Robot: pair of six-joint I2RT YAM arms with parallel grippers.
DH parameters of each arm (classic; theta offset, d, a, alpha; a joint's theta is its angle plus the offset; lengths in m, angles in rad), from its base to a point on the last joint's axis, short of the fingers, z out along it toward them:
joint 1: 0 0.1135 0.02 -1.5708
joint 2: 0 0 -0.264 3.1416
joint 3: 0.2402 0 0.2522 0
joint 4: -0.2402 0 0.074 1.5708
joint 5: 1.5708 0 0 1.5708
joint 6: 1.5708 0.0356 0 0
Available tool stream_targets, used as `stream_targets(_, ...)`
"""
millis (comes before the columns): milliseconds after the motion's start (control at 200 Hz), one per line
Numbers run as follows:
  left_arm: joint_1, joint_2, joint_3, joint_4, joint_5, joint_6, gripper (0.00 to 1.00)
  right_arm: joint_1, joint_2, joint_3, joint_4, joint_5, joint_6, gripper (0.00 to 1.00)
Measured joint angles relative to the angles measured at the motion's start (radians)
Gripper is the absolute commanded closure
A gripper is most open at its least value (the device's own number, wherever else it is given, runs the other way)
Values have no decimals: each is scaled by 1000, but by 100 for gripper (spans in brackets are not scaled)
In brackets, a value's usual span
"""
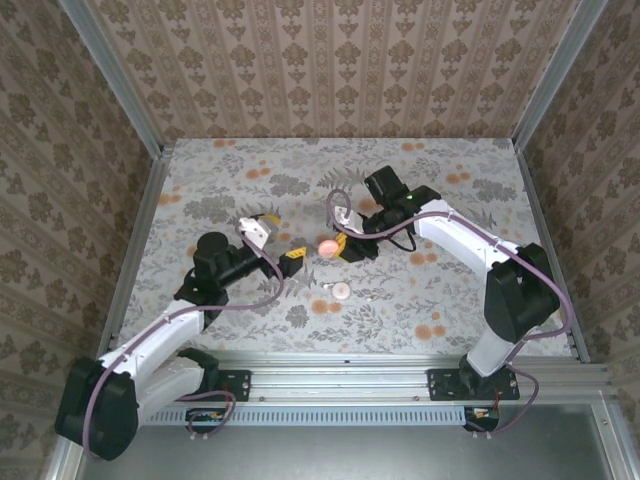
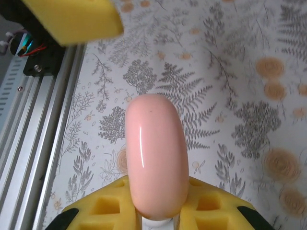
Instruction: Insert the wireless bluetooth earbuds into the charging case
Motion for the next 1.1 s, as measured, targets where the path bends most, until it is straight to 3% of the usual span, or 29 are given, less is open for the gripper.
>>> stream_targets(300, 106, -36, 0, -47, -128, -69, 0, -5, 164, 17, -33, 94, 296, 97)
stream_targets(525, 126, -17, 0, -97, -180, -141, 0, -5, 310, 161, -105, 122, 460, 97)
stream_targets(710, 146, -27, 42, -221, -252, -194, 0, -5, 364, 270, -163, 135, 548, 97)
stream_targets(1100, 218, -57, 64, -333, -258, -283, 0, -5, 490, 455, -291, 165, 632, 97)
